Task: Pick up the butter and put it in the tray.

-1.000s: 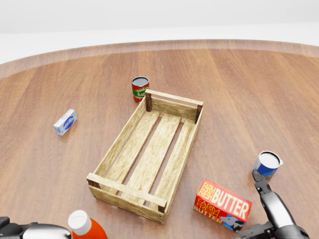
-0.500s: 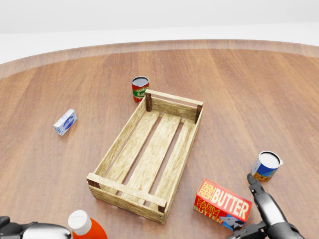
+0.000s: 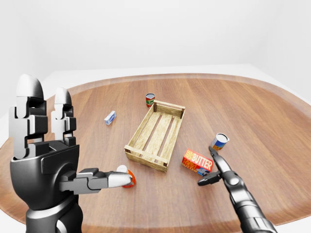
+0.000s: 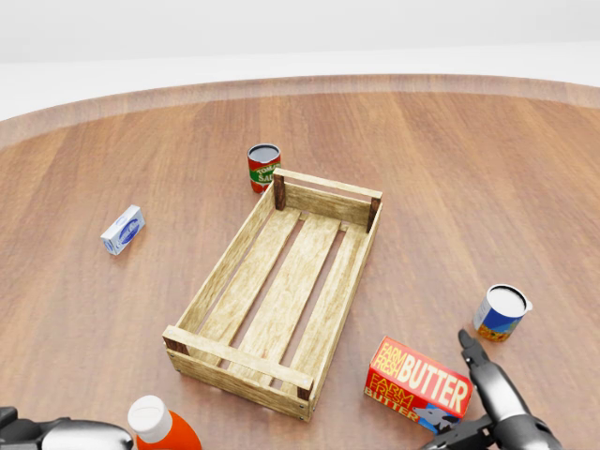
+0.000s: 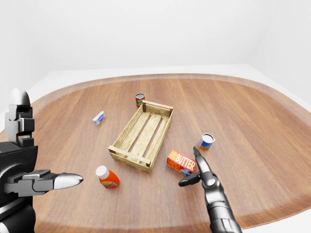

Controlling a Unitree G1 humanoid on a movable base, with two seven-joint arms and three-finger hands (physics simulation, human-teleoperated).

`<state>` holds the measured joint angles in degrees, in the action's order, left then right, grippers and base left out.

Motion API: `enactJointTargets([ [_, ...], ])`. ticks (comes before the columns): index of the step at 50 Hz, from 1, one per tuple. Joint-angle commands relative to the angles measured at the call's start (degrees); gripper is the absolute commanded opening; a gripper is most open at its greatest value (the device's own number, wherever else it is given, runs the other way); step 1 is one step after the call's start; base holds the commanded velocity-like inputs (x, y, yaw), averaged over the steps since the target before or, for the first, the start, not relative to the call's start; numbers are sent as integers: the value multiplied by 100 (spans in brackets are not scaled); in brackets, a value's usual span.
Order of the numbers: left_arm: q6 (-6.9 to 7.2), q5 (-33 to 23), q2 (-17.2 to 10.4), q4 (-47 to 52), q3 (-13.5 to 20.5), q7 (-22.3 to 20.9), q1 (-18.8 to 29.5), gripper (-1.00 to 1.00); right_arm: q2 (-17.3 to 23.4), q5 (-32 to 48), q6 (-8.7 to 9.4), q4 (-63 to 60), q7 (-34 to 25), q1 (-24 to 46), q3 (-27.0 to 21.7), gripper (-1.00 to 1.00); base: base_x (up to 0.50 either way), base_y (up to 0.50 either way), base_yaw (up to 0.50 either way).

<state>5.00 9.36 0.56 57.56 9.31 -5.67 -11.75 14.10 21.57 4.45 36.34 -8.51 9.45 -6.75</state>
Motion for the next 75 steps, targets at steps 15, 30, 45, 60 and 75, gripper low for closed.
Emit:
enactJointTargets([
  [15,0,-106,-15,-732,-81,205,323,100,31,119,-270,1278,284,664,179,100,0,0,0],
  [30,0,-78,-23,-759,-47,208,346,100,72,23,-719,2113,420,943,213,100,0,0,0],
  [45,0,-99,-25,-766,-62,211,341,100,73,-64,-945,2698,526,1150,315,-84,0,0,0],
  [60,0,-86,-22,-749,-57,212,340,100,67,-58,-945,2572,525,1061,317,-100,0,0,0],
  [75,0,-71,-20,-735,-49,208,336,100,44,-47,-410,1132,221,509,192,-100,0,0,0],
])
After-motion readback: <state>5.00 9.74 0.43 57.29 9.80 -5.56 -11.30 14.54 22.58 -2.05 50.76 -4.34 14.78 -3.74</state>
